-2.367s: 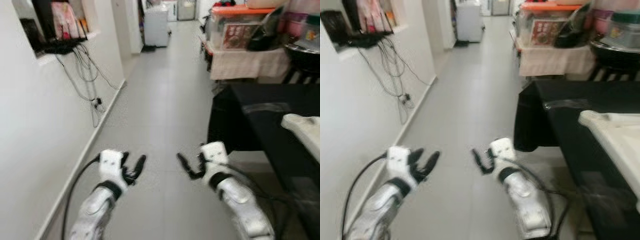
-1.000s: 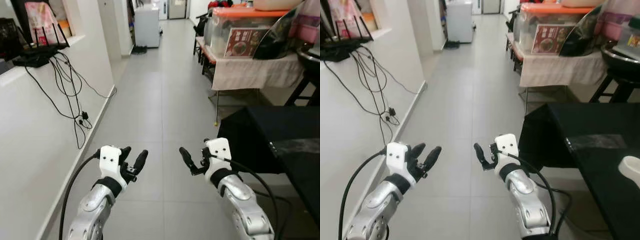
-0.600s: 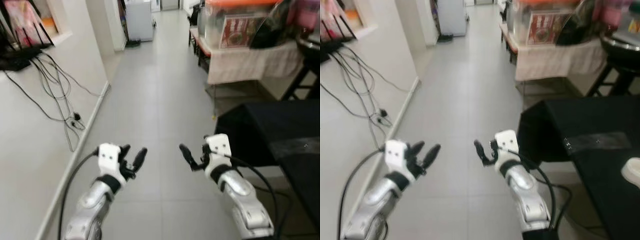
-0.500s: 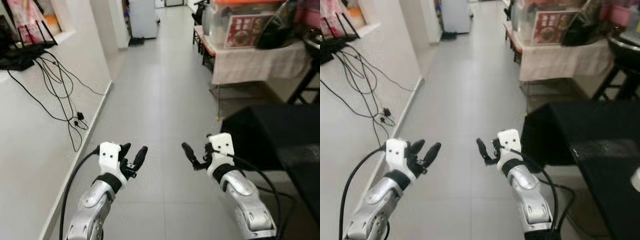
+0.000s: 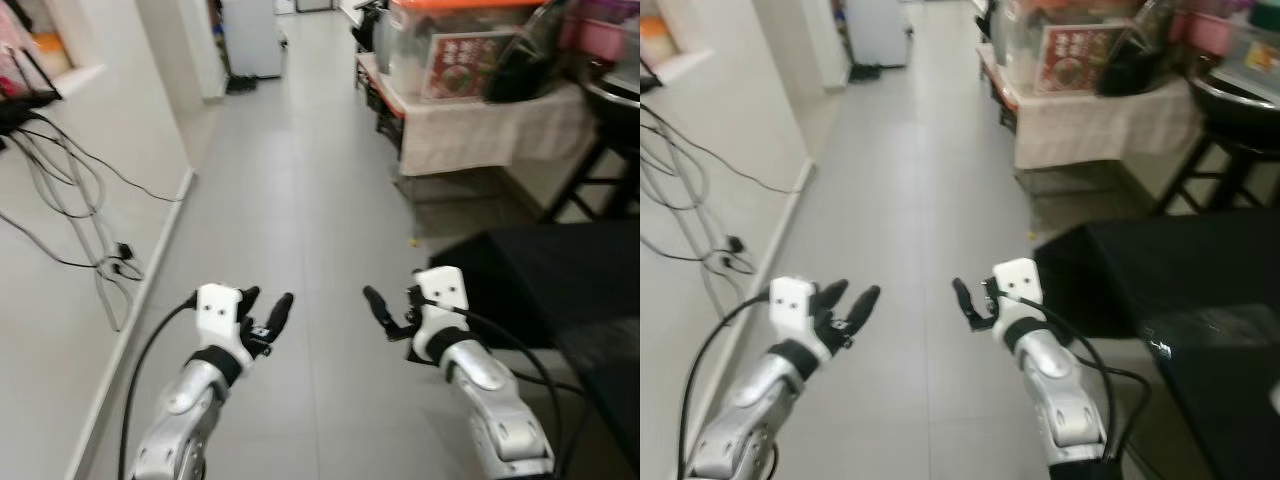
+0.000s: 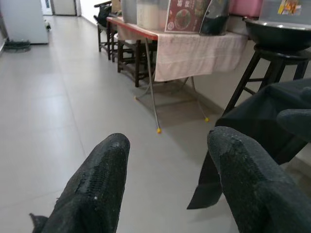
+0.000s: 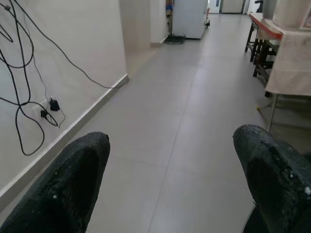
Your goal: Building children table
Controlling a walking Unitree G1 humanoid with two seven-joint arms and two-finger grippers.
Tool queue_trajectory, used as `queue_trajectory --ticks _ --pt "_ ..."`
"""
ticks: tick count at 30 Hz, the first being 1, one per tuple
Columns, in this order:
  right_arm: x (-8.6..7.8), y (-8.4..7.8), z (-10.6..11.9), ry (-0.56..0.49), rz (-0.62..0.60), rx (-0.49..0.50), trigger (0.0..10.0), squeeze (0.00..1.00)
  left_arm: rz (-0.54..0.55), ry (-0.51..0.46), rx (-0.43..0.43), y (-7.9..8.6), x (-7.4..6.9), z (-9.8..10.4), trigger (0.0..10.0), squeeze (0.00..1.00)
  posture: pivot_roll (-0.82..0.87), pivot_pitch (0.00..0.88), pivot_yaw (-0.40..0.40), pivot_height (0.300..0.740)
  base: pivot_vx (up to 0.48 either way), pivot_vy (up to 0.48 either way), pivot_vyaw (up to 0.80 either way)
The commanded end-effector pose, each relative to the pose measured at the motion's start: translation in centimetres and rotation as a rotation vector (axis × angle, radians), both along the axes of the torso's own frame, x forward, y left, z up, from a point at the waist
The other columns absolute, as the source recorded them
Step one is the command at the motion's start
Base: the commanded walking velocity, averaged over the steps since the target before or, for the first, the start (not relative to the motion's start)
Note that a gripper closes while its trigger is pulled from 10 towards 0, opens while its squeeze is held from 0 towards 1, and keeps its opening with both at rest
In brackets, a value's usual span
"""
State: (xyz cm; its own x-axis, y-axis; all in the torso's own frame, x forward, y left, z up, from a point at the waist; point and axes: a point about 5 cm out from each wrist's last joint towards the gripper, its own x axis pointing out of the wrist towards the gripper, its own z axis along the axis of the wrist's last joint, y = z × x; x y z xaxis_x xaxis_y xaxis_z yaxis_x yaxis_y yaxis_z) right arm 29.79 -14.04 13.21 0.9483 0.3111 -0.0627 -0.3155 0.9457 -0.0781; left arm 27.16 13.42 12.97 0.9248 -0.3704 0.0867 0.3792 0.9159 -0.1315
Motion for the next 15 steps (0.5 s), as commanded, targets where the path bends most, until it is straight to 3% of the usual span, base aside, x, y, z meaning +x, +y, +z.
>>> queue_trajectory --ticks 1,13,15 --pt "-0.03 0.45 -0.17 0.019 0.015 0.002 10.0 0.0 0.009 0.015 0.008 0.37 0.03 -0.13 10.0 0.0 -0.11 0.077 0.013 0.74 0.292 0.0 -0.8" --pt "0.1 0.39 0.08 0.016 0.02 -0.001 10.0 0.0 0.005 0.006 0.005 0.22 0.18 0.16 10.0 0.0 -0.13 0.079 0.005 0.74 0.278 0.0 -0.8" --pt "0.13 0.44 0.12 0.016 0.022 0.004 10.0 0.0 0.002 0.006 0.005 0.24 0.22 0.2 10.0 0.0 -0.14 0.081 0.015 0.74 0.0 0.0 -0.8"
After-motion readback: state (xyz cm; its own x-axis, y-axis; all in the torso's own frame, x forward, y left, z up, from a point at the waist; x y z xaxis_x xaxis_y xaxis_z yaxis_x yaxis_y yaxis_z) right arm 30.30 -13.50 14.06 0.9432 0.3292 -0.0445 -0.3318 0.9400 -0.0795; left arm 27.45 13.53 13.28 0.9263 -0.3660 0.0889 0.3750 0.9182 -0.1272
